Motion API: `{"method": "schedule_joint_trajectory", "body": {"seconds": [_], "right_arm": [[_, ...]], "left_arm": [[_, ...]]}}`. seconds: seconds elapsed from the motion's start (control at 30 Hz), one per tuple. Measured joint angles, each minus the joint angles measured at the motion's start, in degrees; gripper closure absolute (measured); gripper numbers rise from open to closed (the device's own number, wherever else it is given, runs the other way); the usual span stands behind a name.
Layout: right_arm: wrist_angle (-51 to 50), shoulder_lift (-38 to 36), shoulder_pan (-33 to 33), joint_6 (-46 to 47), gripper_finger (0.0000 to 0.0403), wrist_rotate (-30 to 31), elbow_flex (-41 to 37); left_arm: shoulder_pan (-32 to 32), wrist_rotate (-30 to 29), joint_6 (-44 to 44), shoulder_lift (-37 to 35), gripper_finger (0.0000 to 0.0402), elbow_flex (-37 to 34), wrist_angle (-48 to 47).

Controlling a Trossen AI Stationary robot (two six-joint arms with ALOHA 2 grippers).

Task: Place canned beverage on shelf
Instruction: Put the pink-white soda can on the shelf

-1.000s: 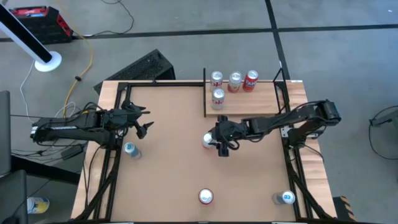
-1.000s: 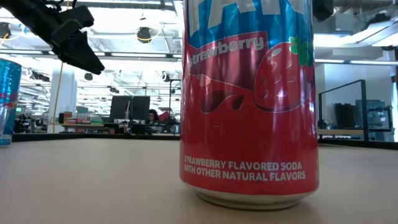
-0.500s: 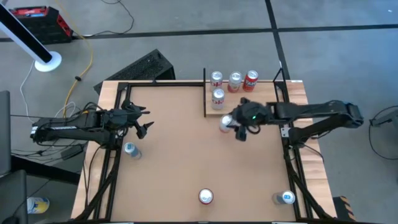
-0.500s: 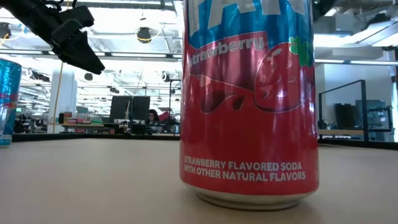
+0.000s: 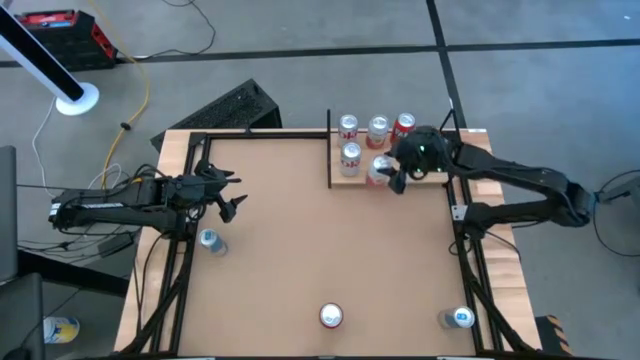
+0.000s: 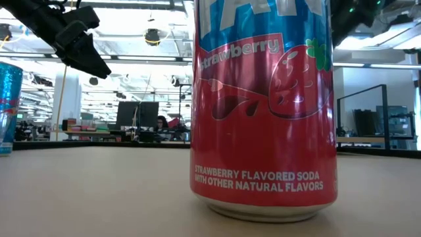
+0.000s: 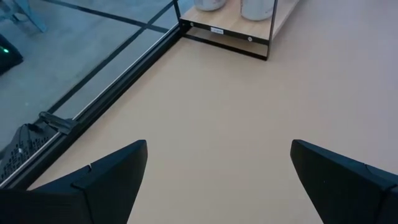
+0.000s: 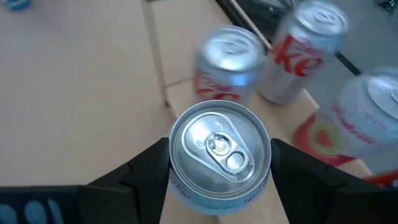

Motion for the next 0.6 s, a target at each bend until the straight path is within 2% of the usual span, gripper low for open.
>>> {"method": "schedule_joint_trajectory", "body": {"seconds": [0.17,0.37,0.6], "right_arm": [[1.98,2.57,-5.96,-2.23,0.0136,-3.17,-0.02],[3.16,5.20,-10.23,-2.56,0.0123,-8.82,-0.02],[5.91,7.81,-11.84,-4.10,0.0120,-8.88,0.09]], "left_arm": [[0.00,-0.01,-0.04,0.00,0.0019,0.00,-0.02],[0.00,-0.01,-0.04,0.00,0.0019,0.00,-0.02],[0.00,-0.02,-0.04,0.00,0.0019,0.00,-0.03]]}}
